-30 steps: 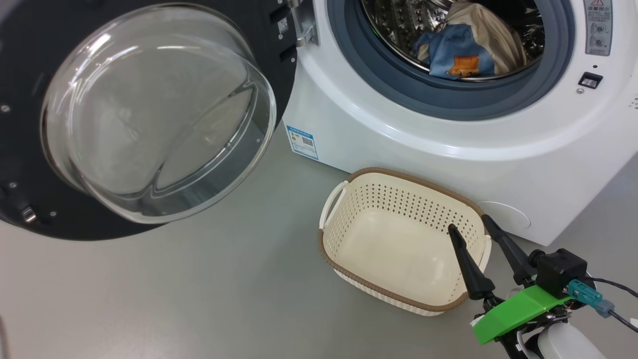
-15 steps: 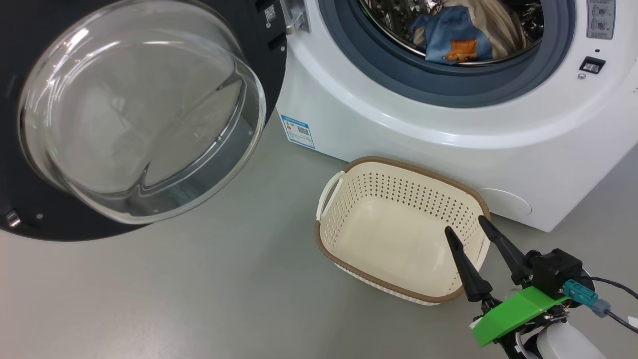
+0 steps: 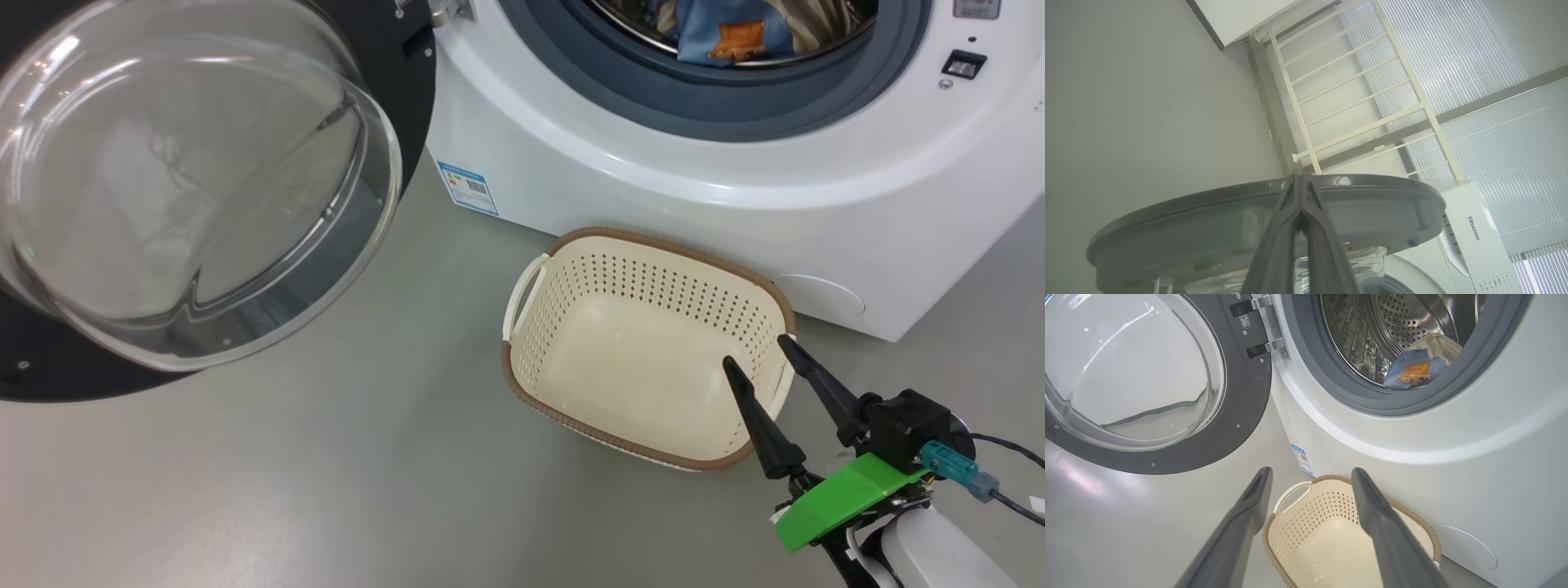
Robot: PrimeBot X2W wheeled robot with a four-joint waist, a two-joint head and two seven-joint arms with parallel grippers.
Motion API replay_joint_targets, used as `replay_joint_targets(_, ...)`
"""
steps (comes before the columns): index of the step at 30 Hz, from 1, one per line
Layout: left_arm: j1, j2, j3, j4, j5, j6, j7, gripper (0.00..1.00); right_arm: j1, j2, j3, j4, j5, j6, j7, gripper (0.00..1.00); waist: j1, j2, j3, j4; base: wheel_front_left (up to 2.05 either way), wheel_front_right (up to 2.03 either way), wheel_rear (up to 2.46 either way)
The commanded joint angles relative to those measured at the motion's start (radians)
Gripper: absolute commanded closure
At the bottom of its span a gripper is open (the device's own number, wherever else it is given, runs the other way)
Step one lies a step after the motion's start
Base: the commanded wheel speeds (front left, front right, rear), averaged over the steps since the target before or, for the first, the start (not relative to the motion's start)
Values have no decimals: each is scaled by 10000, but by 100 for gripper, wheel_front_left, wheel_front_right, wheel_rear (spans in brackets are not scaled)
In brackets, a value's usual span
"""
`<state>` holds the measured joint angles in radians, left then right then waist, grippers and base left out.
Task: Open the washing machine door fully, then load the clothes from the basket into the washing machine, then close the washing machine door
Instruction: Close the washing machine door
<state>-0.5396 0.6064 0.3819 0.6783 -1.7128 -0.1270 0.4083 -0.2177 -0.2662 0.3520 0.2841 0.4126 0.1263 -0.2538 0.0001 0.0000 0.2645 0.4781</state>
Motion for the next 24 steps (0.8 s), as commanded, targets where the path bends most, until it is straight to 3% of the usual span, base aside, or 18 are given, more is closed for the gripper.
replay_joint_targets(1, -390, 833, 337, -46, 134, -36, 115, 100, -191, -117, 230, -280, -122, 44, -80, 0, -1, 0, 183, -83, 0, 0, 0)
replay_joint_targets(24, -1123, 779, 435, 612, 1142, -36, 162, 100, -585, -558, 406, -397, -158, 44, -80, 0, -1, 0, 893, -229, 0, 0, 0)
